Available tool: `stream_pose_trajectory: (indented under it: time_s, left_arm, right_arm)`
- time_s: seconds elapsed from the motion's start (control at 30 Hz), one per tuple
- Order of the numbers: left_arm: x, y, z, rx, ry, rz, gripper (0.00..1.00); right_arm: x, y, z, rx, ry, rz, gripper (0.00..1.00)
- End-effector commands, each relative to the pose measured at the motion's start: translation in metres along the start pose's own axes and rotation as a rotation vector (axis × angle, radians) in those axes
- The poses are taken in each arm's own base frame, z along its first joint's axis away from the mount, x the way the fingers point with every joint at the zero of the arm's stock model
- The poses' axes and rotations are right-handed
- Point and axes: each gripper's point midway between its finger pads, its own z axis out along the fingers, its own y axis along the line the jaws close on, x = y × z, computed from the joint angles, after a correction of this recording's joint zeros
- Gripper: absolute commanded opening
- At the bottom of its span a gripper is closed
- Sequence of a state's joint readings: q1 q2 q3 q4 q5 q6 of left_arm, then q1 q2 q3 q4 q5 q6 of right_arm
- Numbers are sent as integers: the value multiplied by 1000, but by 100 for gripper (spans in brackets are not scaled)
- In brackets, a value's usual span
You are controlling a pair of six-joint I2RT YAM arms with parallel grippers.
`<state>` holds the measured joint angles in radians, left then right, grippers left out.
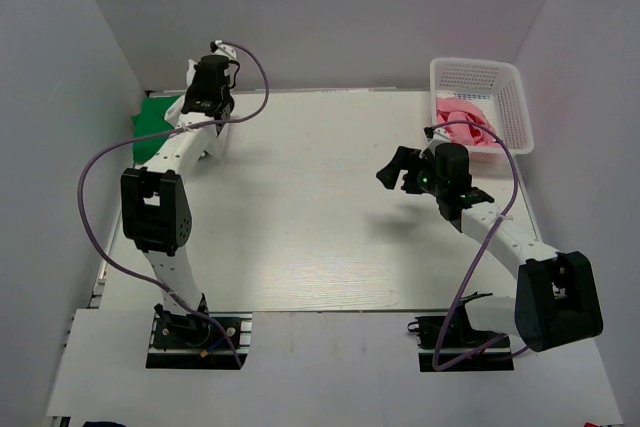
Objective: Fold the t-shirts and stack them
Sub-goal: Put the neatly folded tshirt into the corner of the board with the left arm
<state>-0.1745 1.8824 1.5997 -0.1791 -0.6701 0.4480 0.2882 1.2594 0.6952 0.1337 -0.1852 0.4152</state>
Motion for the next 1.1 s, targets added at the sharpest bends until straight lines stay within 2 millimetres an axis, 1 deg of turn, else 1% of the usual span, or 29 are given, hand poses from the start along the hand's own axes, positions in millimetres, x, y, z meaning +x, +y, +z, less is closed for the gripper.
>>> stream_pose_trajectory:
  time_s: [0.0,0.07,0.1,0.17,0.2,0.23,0.27,0.3,0.33,0.37,0.43,0.47,0.5,0.53,0.57,0.6,0.63,0.67,0.7,0.77,0.8,0.83,0.87,0.9,0.93,0.97,1.0,1.03,1.07]
  left_arm:
    - [-36,31,-7,-27,-81,-46,0]
    - [-38,45,-5,-47,-79,-60,0]
    - [-39,42,-4,-33,-88,-60,0]
    - [-35,48,2,-26,-86,-74,0]
    - [-34,45,1,-8,-78,-73,0]
    - [-32,48,3,-6,-76,-76,0]
    - [-25,47,7,2,-65,-71,0]
    - [-26,46,7,10,-70,-71,0]
    - [-16,43,14,7,-50,-75,0]
    - [-13,47,17,7,-47,-87,0]
    - [0,39,30,17,-15,-83,0]
    - [4,34,34,22,-6,-90,0]
    - [14,39,41,9,16,-101,0]
    - [15,41,44,-10,27,-100,0]
    - [27,41,54,-23,57,-94,0]
    - [27,51,61,-50,61,-119,0]
    - [32,53,66,-52,79,-115,0]
    - [34,54,71,-60,84,-147,0]
    - [41,59,80,-71,106,-157,0]
    - [49,61,89,-82,125,-194,0]
    - [50,70,95,-100,126,-215,0]
    - [60,68,102,-108,152,-215,0]
    - [60,67,106,-108,153,-215,0]
    - [63,76,110,-133,162,-231,0]
    - [67,79,115,-141,169,-234,0]
    - [77,72,121,-144,199,-218,0]
    - [76,80,126,-167,201,-252,0]
    - [82,84,130,-175,216,-264,0]
    - [83,84,130,-170,230,-265,0]
  right_arm:
    - [-18,4,-1,-12,-68,-27,90]
    - [-18,4,-1,-11,-68,-21,90]
    - [-19,4,-1,-12,-72,-24,90]
    - [-19,4,1,-11,-73,-21,90]
    - [-17,1,2,-4,-65,-17,90]
    - [-16,1,4,-4,-60,-14,90]
    - [-15,1,4,-6,-53,-12,90]
    - [-15,1,5,-7,-51,-11,90]
    - [-14,1,6,-6,-45,-9,90]
    - [-15,1,6,-4,-44,-9,90]
    - [-17,0,8,3,-48,-10,90]
    - [-18,1,8,1,-50,-12,90]
    - [-17,1,9,2,-46,-10,90]
    - [-20,1,10,2,-50,-11,90]
    - [-22,2,10,1,-52,-11,90]
    - [-19,1,13,3,-42,-10,90]
    - [-25,2,13,1,-52,-9,90]
    - [-24,3,14,-2,-48,-9,90]
    - [-23,3,16,-1,-42,-8,90]
    - [-28,4,19,-4,-45,-4,90]
    - [-24,1,21,2,-32,-1,90]
    - [-24,1,22,1,-30,2,90]
    - [-28,3,23,-5,-35,1,90]
    - [-24,2,27,-2,-22,8,90]
    - [-25,3,27,-7,-21,11,90]
    - [-29,5,28,-12,-27,10,90]
    - [-27,3,31,-7,-18,12,90]
    - [-26,3,32,-8,-12,16,90]
    - [-30,5,33,-13,-20,15,90]
